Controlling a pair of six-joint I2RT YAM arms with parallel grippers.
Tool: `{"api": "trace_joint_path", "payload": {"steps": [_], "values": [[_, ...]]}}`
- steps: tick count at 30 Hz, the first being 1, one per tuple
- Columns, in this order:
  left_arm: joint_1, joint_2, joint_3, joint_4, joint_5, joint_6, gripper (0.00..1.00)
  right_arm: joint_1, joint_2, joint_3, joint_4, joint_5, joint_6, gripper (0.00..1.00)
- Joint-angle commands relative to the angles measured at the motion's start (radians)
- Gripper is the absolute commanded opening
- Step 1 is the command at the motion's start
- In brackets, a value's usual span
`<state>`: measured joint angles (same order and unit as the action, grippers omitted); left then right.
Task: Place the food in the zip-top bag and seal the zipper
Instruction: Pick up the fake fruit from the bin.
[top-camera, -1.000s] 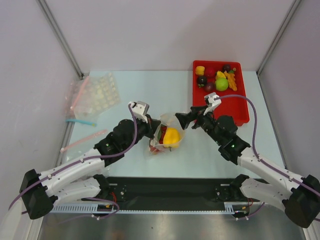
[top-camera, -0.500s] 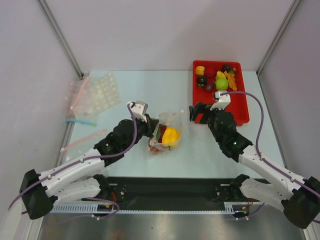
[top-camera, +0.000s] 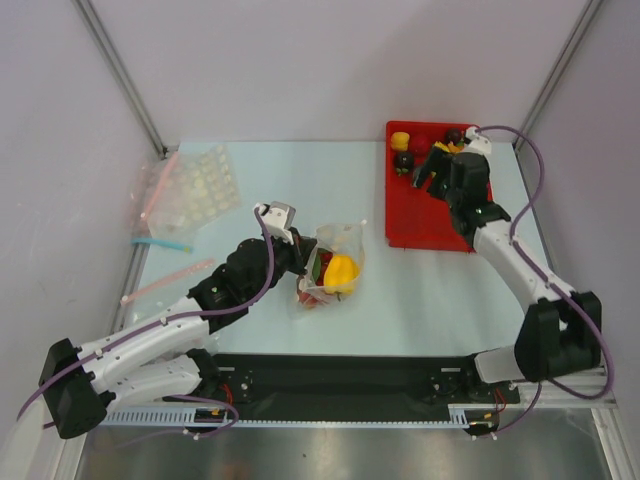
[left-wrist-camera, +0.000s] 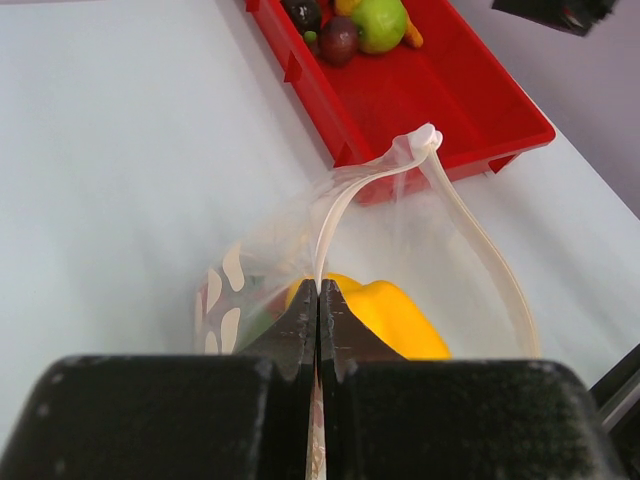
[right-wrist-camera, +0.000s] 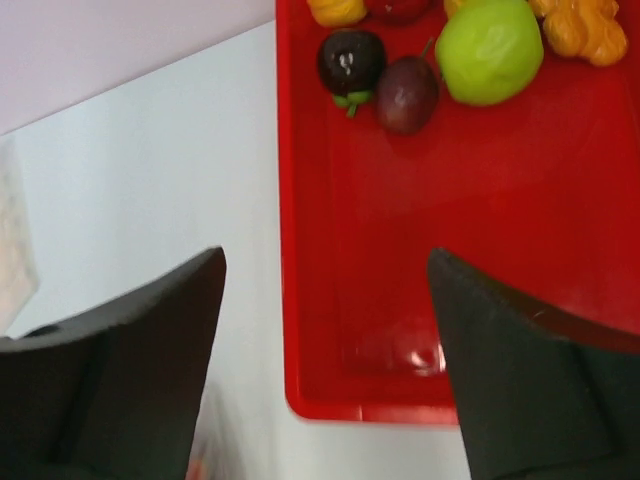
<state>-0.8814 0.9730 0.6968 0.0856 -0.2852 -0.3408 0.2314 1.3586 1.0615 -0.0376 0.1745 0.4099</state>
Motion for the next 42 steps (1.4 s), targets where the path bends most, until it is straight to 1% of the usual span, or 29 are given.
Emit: {"api": "trace_joint_path", "payload": {"steps": [1,3,4,5,7,10,11,13,15,16,17,19,21,25,29,33,38,42], "values": [[-0.005,-0.003,0.038,-0.001,0.001,-0.014,0.00,-0.046,0.166,0.193,-0.126,-0.041,-0.023,0.84],[-0.005,-0.005,0.038,-0.003,0.001,-0.014,0.00,-0.056,0.244,0.277,-0.177,-0.035,-0.052,0.83],[-0.005,-0.003,0.038,-0.003,0.000,-0.012,0.00,-0.061,0.326,0.364,-0.203,-0.029,-0.075,0.83],[-0.005,-0.003,0.040,-0.003,-0.002,-0.012,0.00,-0.070,0.358,0.397,-0.247,-0.021,-0.088,0.83],[-0.005,0.000,0.040,-0.001,0.000,-0.012,0.00,-0.070,0.448,0.487,-0.283,0.006,-0.129,0.83],[-0.005,0.010,0.041,-0.001,0.004,-0.015,0.01,-0.070,0.539,0.589,-0.333,0.039,-0.172,0.83],[-0.005,0.012,0.043,-0.001,0.007,-0.015,0.00,-0.070,0.604,0.667,-0.353,0.045,-0.199,0.83],[-0.005,0.016,0.047,-0.003,0.015,-0.020,0.00,-0.070,0.672,0.751,-0.419,0.053,-0.210,0.84],[-0.005,0.018,0.049,-0.003,0.032,-0.023,0.00,-0.072,0.772,0.879,-0.470,0.042,-0.232,0.84],[-0.005,0.020,0.050,-0.003,0.037,-0.027,0.00,-0.073,0.807,0.923,-0.531,0.040,-0.235,0.84],[-0.005,0.020,0.052,-0.003,0.041,-0.029,0.00,-0.072,0.876,1.013,-0.560,0.036,-0.244,0.85],[-0.005,0.023,0.052,-0.001,0.043,-0.030,0.00,-0.072,0.931,1.087,-0.638,0.034,-0.249,0.86],[-0.005,0.024,0.052,-0.003,0.044,-0.032,0.00,-0.072,0.991,1.150,-0.666,0.031,-0.253,0.86],[-0.005,0.030,0.053,-0.003,0.041,-0.030,0.00,-0.081,1.037,1.158,-0.673,0.023,-0.244,0.84],[-0.005,0.044,0.053,0.000,0.041,-0.030,0.00,-0.098,1.077,1.160,-0.668,-0.019,-0.235,0.75],[-0.005,0.058,0.056,0.000,0.040,-0.027,0.00,-0.112,1.113,1.161,-0.650,-0.035,-0.235,0.76],[-0.005,0.064,0.058,0.002,0.038,-0.027,0.00,-0.113,1.120,1.143,-0.605,-0.009,-0.258,0.77],[-0.005,0.062,0.058,0.000,0.038,-0.026,0.00,-0.113,1.103,1.124,-0.553,-0.020,-0.283,0.83]]}}
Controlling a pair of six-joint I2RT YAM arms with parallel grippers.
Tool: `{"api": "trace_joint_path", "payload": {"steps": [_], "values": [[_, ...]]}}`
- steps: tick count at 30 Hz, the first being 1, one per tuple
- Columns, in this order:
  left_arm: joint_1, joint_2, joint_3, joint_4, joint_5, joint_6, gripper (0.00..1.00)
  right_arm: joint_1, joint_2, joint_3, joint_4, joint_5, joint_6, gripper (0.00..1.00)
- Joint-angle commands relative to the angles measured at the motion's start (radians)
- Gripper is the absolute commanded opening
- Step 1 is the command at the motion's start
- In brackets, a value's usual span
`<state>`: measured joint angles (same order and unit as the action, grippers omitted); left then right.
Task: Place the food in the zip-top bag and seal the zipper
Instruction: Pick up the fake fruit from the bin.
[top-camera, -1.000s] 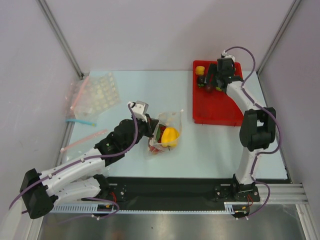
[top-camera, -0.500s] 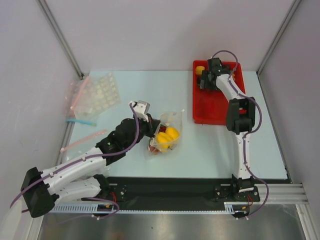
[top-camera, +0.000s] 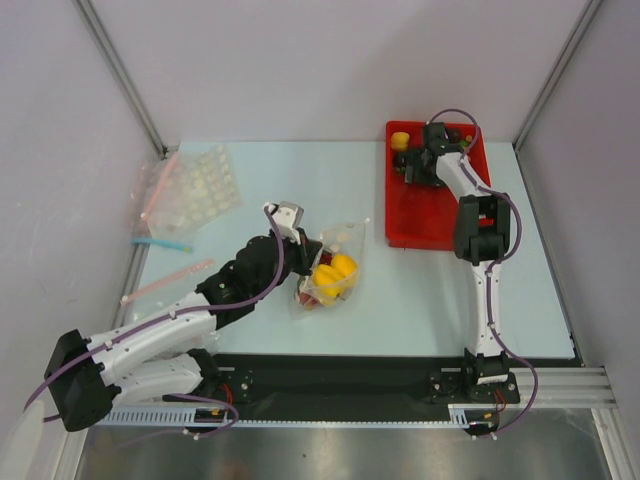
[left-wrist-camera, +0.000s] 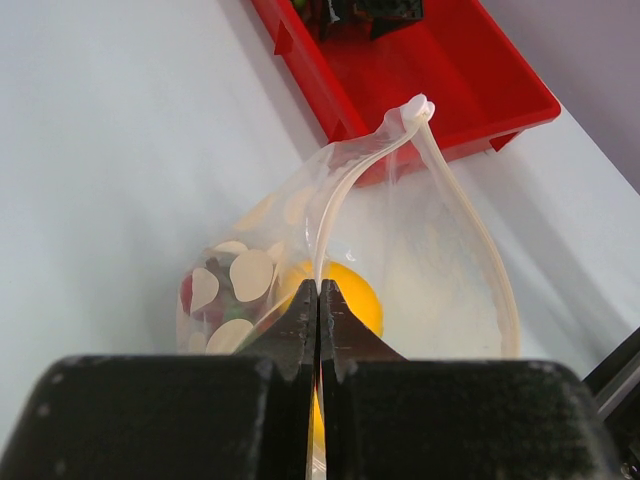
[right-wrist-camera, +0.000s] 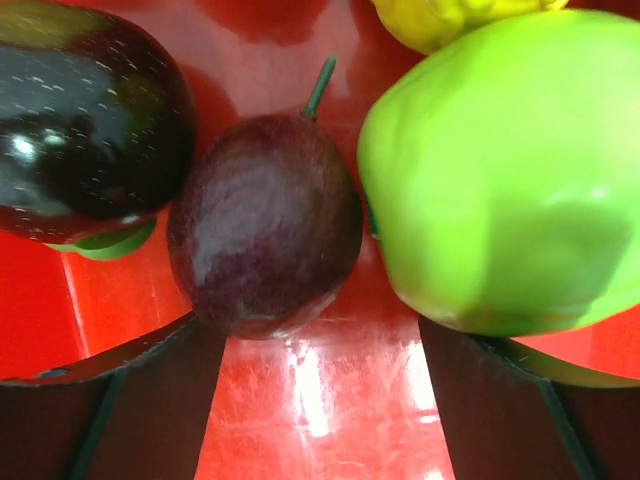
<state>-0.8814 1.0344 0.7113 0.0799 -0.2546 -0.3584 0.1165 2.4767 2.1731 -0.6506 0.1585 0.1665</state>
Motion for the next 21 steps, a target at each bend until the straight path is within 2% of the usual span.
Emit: {"api": "trace_joint_path", "payload": {"steps": [1,5,10,12,14,18,19,20,21], "values": [[-0.005,0.000,0.043,0.006,0.008,-0.008,0.00,0.002,-0.013,0.014,0.065,-0.004,-0.041,0.85],[-0.005,-0.013,0.045,0.004,0.015,-0.011,0.01,0.005,-0.013,0.024,0.089,-0.007,-0.067,0.91],[-0.005,-0.034,0.042,0.004,0.029,-0.016,0.00,0.031,-0.021,0.022,0.132,0.036,-0.133,0.91],[-0.005,-0.036,0.042,0.006,0.032,-0.017,0.00,0.038,-0.021,0.021,0.153,0.068,-0.147,0.85],[-0.005,-0.037,0.042,0.006,0.035,-0.019,0.00,0.049,-0.018,0.021,0.166,0.091,-0.156,0.75],[-0.005,-0.034,0.042,0.004,0.035,-0.017,0.01,0.051,0.002,0.040,0.167,0.093,-0.157,0.68],[-0.005,-0.034,0.043,0.004,0.035,-0.017,0.00,0.051,-0.001,0.037,0.170,0.093,-0.156,0.63],[-0.005,-0.034,0.042,0.003,0.034,-0.017,0.00,0.052,-0.004,0.028,0.174,0.095,-0.156,0.50],[-0.005,-0.033,0.045,0.001,0.034,-0.016,0.00,0.054,-0.010,0.021,0.181,0.098,-0.156,0.48]]}}
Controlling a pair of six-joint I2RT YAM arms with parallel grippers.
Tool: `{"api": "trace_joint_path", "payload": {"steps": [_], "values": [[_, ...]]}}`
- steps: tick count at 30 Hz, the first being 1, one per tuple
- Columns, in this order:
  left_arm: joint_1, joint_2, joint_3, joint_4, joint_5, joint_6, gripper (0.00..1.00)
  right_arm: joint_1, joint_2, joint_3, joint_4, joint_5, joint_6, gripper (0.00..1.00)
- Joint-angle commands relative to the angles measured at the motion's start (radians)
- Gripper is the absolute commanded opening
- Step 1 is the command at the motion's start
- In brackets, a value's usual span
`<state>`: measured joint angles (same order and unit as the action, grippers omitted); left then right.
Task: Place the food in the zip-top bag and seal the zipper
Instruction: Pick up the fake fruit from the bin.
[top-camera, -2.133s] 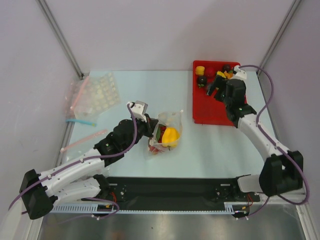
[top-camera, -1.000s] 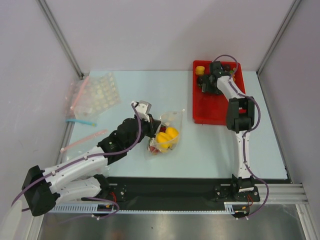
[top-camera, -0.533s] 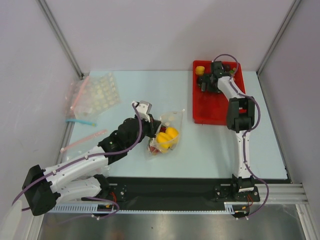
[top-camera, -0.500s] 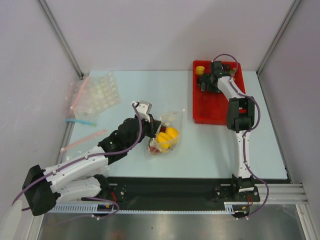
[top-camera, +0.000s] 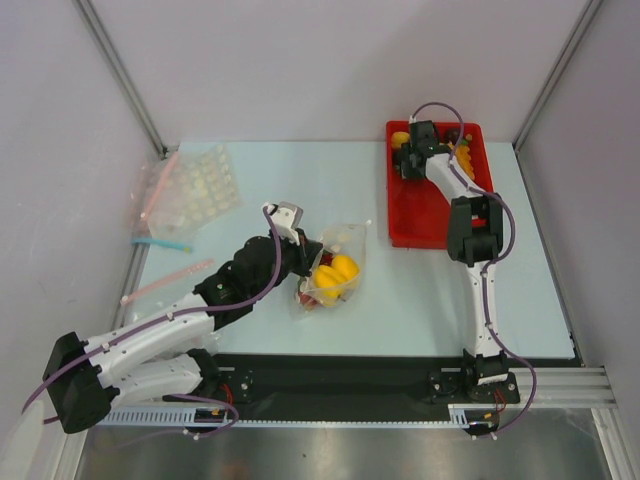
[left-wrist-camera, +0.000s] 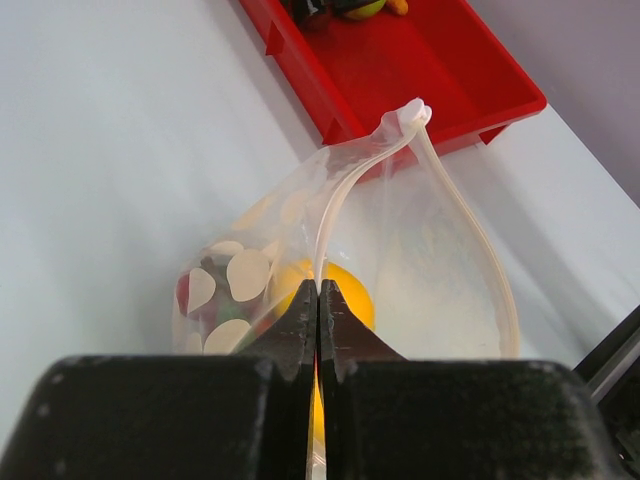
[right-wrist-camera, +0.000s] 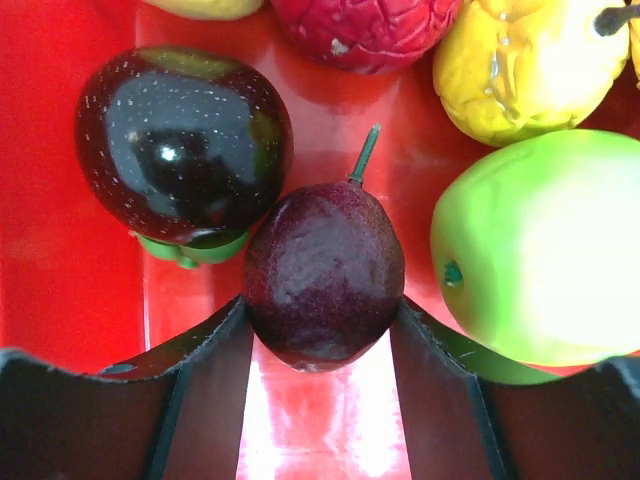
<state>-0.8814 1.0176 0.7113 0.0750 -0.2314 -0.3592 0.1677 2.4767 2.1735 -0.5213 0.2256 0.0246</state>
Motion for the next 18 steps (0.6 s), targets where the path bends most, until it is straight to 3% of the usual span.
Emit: {"api": "trace_joint_path", "payload": {"steps": [1,10,18], "values": [[-0.005,-0.017,0.045,0.006,0.009,-0.015,0.00,0.004,-0.018,0.008,0.059,0.027,-0.014,0.47],[-0.005,-0.019,0.047,-0.001,-0.020,-0.003,0.00,0.042,-0.315,-0.315,0.214,0.041,-0.029,0.43],[-0.005,-0.005,0.045,0.002,-0.029,0.000,0.00,0.098,-0.711,-0.779,0.449,-0.074,0.196,0.42]]}}
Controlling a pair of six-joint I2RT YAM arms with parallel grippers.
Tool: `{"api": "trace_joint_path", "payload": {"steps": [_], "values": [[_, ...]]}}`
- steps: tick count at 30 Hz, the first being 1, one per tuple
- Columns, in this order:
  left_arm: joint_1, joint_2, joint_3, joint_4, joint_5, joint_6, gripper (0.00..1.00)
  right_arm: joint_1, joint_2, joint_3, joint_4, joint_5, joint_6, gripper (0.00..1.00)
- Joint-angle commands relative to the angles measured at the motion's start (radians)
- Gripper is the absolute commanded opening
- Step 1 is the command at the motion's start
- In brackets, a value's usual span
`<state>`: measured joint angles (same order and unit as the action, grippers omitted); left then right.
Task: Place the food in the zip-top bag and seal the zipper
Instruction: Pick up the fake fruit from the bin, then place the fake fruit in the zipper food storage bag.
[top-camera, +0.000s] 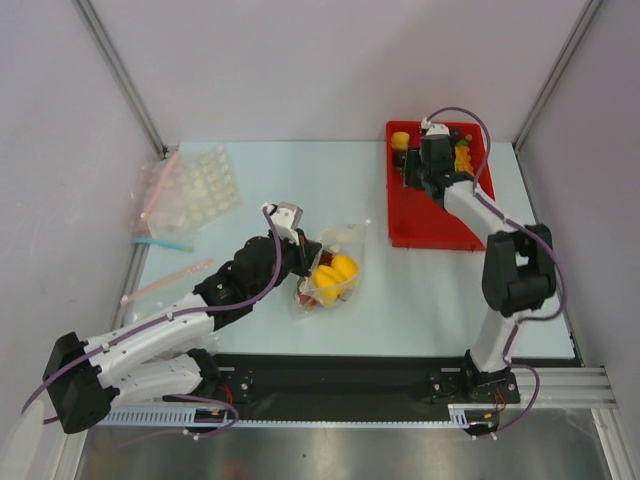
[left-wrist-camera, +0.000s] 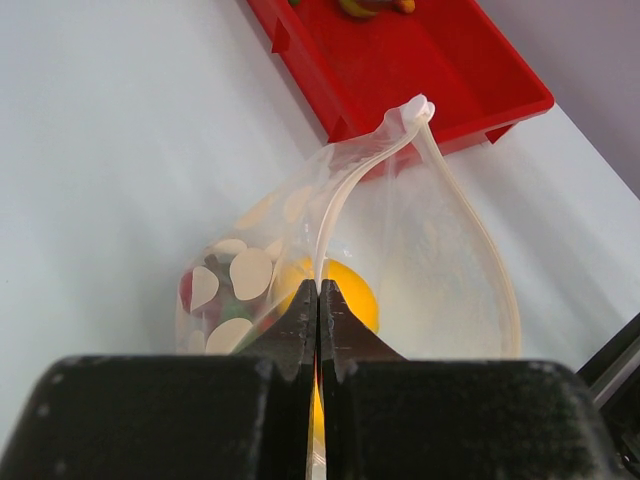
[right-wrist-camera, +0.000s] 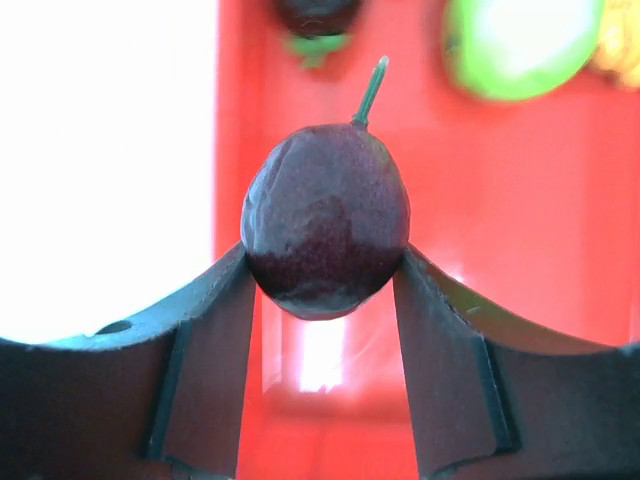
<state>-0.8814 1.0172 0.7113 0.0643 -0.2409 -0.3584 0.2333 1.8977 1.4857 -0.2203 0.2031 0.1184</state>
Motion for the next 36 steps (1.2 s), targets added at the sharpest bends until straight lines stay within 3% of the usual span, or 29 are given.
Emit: {"api": "trace_joint_path", "payload": {"steps": [1,8,12,18,30,32,34,36], "values": [[-0.005,-0.003,0.047,0.012,-0.020,0.001,0.00,0.041,-0.213,-0.126,0.160,-0.085,0.140,0.42],[-0.005,0.001,0.048,0.008,-0.032,0.006,0.00,0.171,-0.591,-0.418,0.292,-0.238,0.271,0.41],[-0.005,-0.008,0.047,0.008,-0.032,0.006,0.00,0.407,-0.770,-0.543,0.326,-0.211,0.209,0.41],[-0.005,-0.008,0.046,0.006,-0.041,0.010,0.00,0.633,-0.966,-0.749,0.473,-0.082,0.034,0.41],[-0.005,-0.023,0.042,0.006,-0.049,0.018,0.00,0.701,-0.855,-0.716,0.480,-0.053,-0.017,0.43],[-0.005,-0.022,0.042,0.006,-0.047,0.018,0.00,0.704,-0.830,-0.700,0.452,-0.042,-0.019,0.76],[-0.005,-0.022,0.042,0.006,-0.049,0.018,0.00,0.707,-0.821,-0.682,0.424,-0.016,-0.020,0.99],[-0.005,-0.020,0.043,0.005,-0.049,0.019,0.00,0.709,-0.825,-0.682,0.417,0.027,-0.017,0.99]]}}
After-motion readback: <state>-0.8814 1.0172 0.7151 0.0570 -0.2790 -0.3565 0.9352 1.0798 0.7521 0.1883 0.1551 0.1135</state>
